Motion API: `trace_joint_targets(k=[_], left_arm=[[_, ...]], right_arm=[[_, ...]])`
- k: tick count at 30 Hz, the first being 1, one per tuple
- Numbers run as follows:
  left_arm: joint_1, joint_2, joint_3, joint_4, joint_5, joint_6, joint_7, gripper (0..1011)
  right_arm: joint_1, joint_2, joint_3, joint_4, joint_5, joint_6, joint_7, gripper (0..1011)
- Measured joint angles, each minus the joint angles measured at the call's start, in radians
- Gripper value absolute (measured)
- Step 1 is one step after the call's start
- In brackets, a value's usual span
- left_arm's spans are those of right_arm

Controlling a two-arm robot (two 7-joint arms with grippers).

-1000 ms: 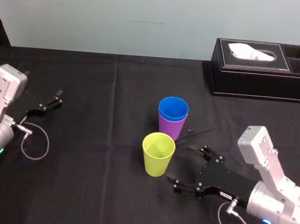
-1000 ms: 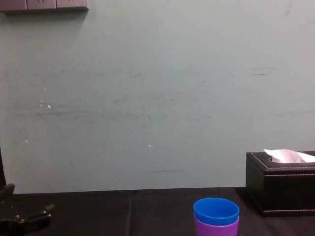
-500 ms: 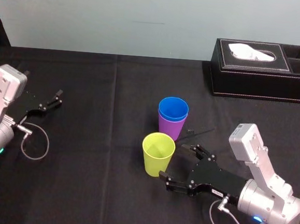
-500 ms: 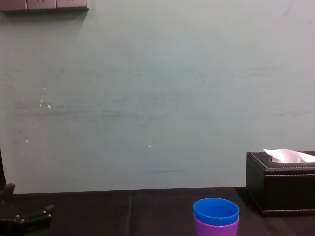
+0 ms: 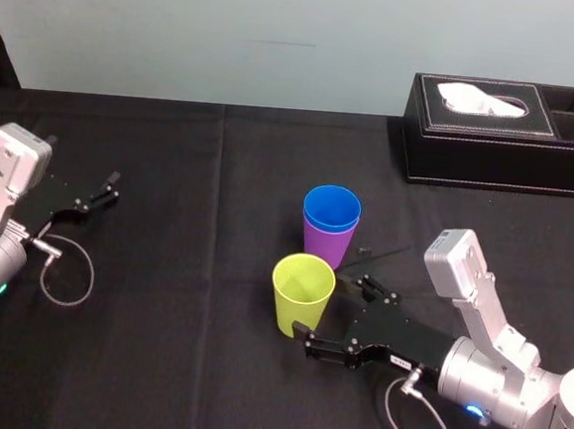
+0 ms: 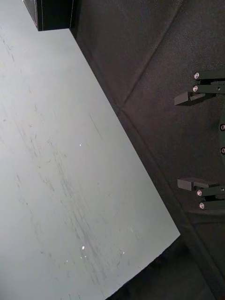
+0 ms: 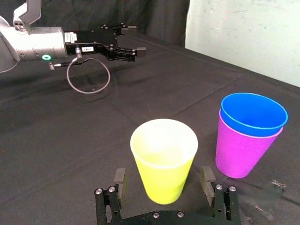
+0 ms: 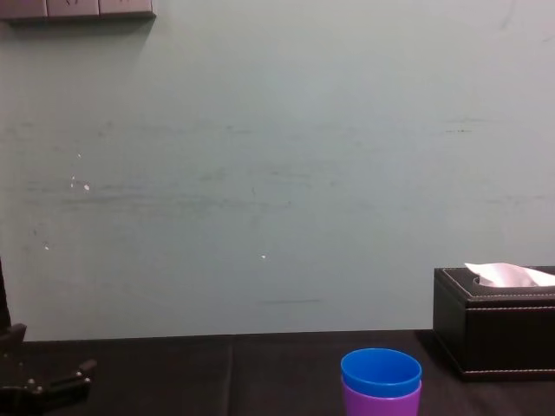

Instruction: Stack the three plastic cups sequentially using one hand.

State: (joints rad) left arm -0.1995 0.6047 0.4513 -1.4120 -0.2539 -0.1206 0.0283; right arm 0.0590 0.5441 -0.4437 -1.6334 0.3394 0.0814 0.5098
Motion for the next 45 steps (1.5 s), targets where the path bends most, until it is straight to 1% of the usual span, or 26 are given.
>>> trace_joint_targets(k=[8,19,29,38,39,43,45], left_arm=[[0.0,0.0,0.0,0.0,0.0,0.0,0.0,1011],[0.0,0.0,0.0,0.0,0.0,0.0,0.0,1011],[0.0,0.0,0.0,0.0,0.0,0.0,0.0,1012],[0.0,0.0,0.0,0.0,0.0,0.0,0.0,1011],[0.0,0.0,0.0,0.0,0.0,0.0,0.0,1011],[0.0,0.0,0.0,0.0,0.0,0.0,0.0,1011],[0.0,0.0,0.0,0.0,0.0,0.0,0.0,1011]], right_arm=[[0.014,-0.016,-0.008,0.019,0.009,-0.01,0.002,1003],[0.033,-0.035,-0.025,0.036,-0.002,-0.015,-0.005,1003],[0.045,-0.046,-0.033,0.048,-0.016,-0.015,-0.012,1003],[0.044,-0.045,-0.032,0.047,-0.016,-0.015,-0.013,1003],[0.044,-0.045,-0.032,0.046,-0.016,-0.015,-0.013,995],[0.043,-0.045,-0.032,0.046,-0.016,-0.015,-0.013,895],[0.043,-0.045,-0.032,0.046,-0.016,-0.015,-0.013,863]])
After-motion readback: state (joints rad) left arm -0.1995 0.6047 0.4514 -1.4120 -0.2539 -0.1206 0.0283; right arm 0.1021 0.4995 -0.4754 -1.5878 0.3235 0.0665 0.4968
